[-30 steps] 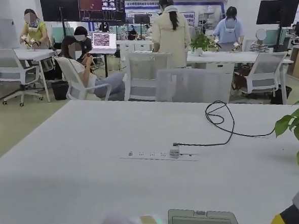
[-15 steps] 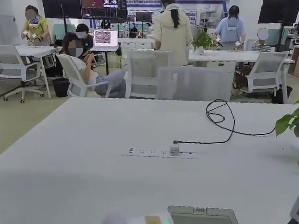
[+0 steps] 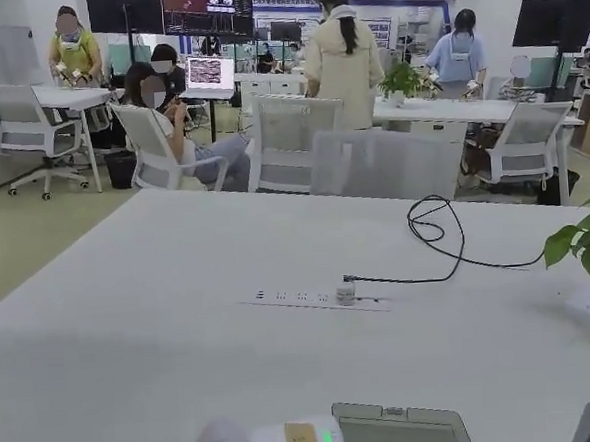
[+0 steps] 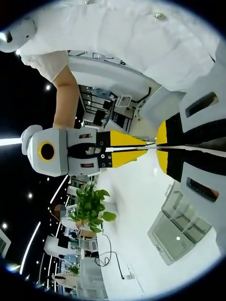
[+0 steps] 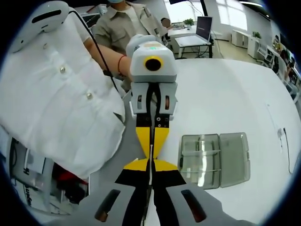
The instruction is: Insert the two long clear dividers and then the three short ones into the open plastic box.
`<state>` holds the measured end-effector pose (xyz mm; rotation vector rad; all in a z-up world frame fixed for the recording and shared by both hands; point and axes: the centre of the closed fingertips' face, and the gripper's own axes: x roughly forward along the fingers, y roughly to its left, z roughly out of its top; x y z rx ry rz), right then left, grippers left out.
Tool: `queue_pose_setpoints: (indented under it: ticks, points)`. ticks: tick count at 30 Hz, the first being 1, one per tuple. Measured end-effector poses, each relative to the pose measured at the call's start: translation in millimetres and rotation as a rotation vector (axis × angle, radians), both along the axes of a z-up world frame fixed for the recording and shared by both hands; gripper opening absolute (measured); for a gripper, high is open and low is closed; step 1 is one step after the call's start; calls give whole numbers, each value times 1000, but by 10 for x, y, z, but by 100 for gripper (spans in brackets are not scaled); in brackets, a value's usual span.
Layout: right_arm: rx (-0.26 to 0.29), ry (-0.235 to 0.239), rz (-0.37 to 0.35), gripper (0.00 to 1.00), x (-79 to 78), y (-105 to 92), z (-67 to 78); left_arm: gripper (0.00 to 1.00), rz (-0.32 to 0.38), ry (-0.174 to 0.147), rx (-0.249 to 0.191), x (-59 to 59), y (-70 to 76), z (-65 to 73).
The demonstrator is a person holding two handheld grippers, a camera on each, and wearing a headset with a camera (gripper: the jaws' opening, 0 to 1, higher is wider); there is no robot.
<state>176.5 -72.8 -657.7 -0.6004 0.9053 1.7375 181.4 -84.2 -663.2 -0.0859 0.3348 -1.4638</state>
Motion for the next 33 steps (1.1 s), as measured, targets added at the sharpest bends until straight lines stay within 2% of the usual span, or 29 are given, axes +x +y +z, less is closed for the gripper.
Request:
queue_pose_setpoints:
  ticks: [3, 5, 12, 15, 25, 33]
  points:
    - [0, 0, 8, 3, -11, -3, -3, 0, -4, -4, 5, -11, -4, -5]
    - [0, -2, 10, 3, -11, -2, -8, 0, -6, -18, 8, -12, -3, -10]
    - [-2, 3, 12, 3, -5, 4, -21, 0, -11, -14, 13, -17, 4, -22]
    - [-2, 4, 13, 3, -9, 10, -29, 0, -13, -25, 17, -21, 7, -26]
    - [-10, -8, 17, 3, 8, 4, -53, 0, -6, -31, 26, -22, 22, -51]
    - [-5, -14, 9, 3, 34, 3, -43, 11, 29, -25, 27, 17, 60, -73]
